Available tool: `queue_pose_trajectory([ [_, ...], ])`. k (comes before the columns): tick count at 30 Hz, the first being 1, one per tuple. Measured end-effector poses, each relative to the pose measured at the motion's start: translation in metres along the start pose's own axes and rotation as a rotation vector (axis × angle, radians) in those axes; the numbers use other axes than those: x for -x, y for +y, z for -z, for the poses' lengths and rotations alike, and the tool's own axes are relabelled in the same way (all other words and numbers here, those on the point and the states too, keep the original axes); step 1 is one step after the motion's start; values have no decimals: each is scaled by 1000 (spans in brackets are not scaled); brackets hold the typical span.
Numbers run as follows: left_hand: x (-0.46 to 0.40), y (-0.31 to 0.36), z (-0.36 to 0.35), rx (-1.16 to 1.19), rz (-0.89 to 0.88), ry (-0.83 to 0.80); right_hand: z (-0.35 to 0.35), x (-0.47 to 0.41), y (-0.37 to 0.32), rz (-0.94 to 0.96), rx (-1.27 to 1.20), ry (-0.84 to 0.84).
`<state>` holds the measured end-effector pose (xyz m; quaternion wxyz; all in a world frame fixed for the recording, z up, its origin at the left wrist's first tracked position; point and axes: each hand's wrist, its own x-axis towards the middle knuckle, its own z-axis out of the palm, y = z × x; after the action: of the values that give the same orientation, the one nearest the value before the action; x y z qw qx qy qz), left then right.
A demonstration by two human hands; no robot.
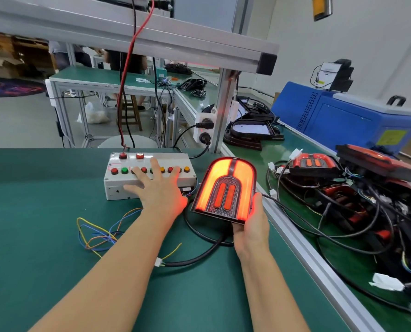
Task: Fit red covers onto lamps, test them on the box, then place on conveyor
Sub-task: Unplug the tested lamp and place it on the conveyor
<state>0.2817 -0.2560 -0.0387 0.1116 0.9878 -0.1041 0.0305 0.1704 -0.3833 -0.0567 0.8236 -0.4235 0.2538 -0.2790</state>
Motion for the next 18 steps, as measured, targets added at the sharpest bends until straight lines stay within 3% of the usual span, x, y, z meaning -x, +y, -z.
queue_pose_trajectory([
  [18,-2,1,-3,-49,12,38,-2,-1,-4,-9,-26,18],
])
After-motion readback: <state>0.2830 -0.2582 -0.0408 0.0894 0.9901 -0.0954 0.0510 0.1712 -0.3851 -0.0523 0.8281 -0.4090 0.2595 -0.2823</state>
